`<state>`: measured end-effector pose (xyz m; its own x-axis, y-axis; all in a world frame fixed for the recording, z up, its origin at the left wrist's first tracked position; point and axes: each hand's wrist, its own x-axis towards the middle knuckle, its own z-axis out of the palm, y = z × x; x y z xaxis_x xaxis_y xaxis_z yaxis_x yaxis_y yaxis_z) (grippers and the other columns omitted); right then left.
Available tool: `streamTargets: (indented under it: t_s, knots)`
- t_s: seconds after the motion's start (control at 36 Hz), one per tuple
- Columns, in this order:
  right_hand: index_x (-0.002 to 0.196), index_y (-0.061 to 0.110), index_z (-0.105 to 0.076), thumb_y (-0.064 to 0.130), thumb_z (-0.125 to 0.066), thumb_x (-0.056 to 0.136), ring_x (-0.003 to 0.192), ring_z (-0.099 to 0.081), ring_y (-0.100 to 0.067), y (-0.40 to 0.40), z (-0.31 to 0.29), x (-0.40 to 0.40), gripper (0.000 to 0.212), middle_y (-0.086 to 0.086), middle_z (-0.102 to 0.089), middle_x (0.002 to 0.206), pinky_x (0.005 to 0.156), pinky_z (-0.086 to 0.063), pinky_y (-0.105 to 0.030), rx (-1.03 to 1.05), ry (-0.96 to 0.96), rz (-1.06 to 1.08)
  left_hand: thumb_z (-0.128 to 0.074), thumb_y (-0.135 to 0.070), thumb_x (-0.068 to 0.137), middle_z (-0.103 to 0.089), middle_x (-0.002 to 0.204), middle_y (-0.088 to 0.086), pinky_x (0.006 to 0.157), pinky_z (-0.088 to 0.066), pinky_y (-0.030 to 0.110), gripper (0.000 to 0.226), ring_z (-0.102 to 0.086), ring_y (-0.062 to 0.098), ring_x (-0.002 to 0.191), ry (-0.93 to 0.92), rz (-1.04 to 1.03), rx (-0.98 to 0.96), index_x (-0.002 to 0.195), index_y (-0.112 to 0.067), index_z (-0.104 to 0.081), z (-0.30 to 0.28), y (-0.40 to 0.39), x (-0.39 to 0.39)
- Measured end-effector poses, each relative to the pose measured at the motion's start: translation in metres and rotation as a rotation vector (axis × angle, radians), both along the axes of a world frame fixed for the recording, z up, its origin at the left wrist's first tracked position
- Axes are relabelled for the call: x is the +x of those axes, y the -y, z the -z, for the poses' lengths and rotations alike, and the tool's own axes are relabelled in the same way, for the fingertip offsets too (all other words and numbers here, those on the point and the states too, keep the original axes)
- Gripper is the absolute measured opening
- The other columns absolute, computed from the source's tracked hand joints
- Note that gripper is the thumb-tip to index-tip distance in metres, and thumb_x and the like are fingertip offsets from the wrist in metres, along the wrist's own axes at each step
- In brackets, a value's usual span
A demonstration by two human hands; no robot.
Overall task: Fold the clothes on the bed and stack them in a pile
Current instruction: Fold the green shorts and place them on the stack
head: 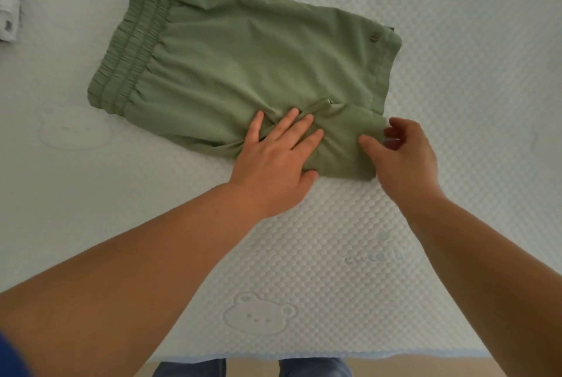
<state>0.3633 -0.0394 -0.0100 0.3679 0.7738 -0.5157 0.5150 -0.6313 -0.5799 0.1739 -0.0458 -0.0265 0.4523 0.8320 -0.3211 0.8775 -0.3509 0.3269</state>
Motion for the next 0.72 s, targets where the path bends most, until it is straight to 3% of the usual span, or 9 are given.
streamTargets:
  t_s: [0.08, 0.19, 0.28, 0.44, 0.56, 0.64, 0.72]
  knots:
    - [0.123, 0.022, -0.049, 0.045, -0.074, 0.073, 0.091, -0.057, -0.006, -0.016, 0.002, 0.0, 0.06, 0.01, -0.058, 0.105, 0.072, -0.047, -0.024, -0.085, -0.094, 0.066, -0.048, -0.048, 0.087, -0.025, 0.154, 0.001, 0.109, 0.001, 0.053, 0.052, -0.014, 0.017, 0.144, 0.036, -0.026, 0.044, 0.137, -0.034, -0.044, 0.0, 0.003, 0.003]
    - [0.086, 0.02, -0.06, 0.035, -0.076, 0.074, 0.077, -0.058, -0.006, -0.035, 0.002, 0.0, 0.025, 0.01, -0.061, 0.083, 0.066, -0.046, -0.025, -0.145, -0.127, 0.046, -0.05, -0.047, 0.084, -0.025, 0.154, 0.003, 0.108, 0.001, 0.056, 0.043, -0.014, 0.022, 0.144, 0.058, -0.036, 0.059, 0.127, -0.04, -0.053, 0.001, 0.003, 0.004]
    - [0.073, 0.025, -0.057, 0.032, -0.075, 0.075, 0.073, -0.058, -0.007, -0.041, -0.001, -0.004, 0.02, 0.01, -0.061, 0.077, 0.061, -0.046, -0.024, -0.187, -0.13, -0.021, -0.05, -0.049, 0.083, -0.021, 0.155, 0.004, 0.107, 0.003, 0.056, 0.044, -0.01, 0.023, 0.144, 0.032, -0.014, 0.055, 0.127, -0.042, -0.051, 0.002, -0.001, 0.004]
    - [0.083, 0.022, -0.059, 0.032, -0.071, 0.076, 0.081, -0.062, -0.017, -0.04, -0.004, -0.021, 0.017, 0.004, -0.064, 0.084, 0.075, -0.053, -0.037, -0.104, -0.086, -0.009, -0.05, -0.052, 0.081, -0.025, 0.154, 0.003, 0.105, 0.004, 0.055, 0.055, -0.01, 0.025, 0.143, 0.016, -0.018, 0.074, 0.133, -0.036, -0.045, 0.004, -0.003, 0.004]
    - [0.1, 0.021, -0.065, 0.02, -0.073, 0.077, 0.085, -0.07, -0.019, -0.04, -0.01, -0.025, 0.024, 0.002, -0.073, 0.092, 0.069, -0.056, -0.033, -0.176, -0.472, 0.16, -0.049, -0.05, 0.08, -0.03, 0.152, -0.003, 0.109, -0.004, 0.049, 0.064, -0.011, 0.018, 0.142, 0.126, -0.122, -0.026, 0.139, -0.025, -0.038, -0.001, -0.01, 0.003]
    - [0.116, 0.01, -0.061, 0.015, -0.075, 0.071, 0.092, -0.069, -0.024, -0.045, -0.019, -0.029, 0.047, -0.008, -0.071, 0.106, 0.07, -0.057, -0.035, -0.245, -0.796, 0.282, -0.036, -0.045, 0.078, -0.041, 0.145, -0.009, 0.108, -0.008, 0.041, 0.065, -0.016, 0.013, 0.139, 0.271, -0.244, -0.178, 0.139, -0.025, -0.039, -0.011, -0.023, 0.002]
    - [0.119, 0.007, -0.059, 0.013, -0.074, 0.069, 0.098, -0.068, -0.025, -0.052, -0.031, -0.042, 0.053, -0.01, -0.069, 0.11, 0.078, -0.057, -0.037, -0.151, -0.898, 0.335, -0.023, -0.043, 0.074, -0.044, 0.14, -0.011, 0.107, -0.013, 0.036, 0.065, -0.024, 0.01, 0.135, 0.356, -0.338, -0.382, 0.133, -0.03, -0.049, -0.022, -0.04, 0.0]
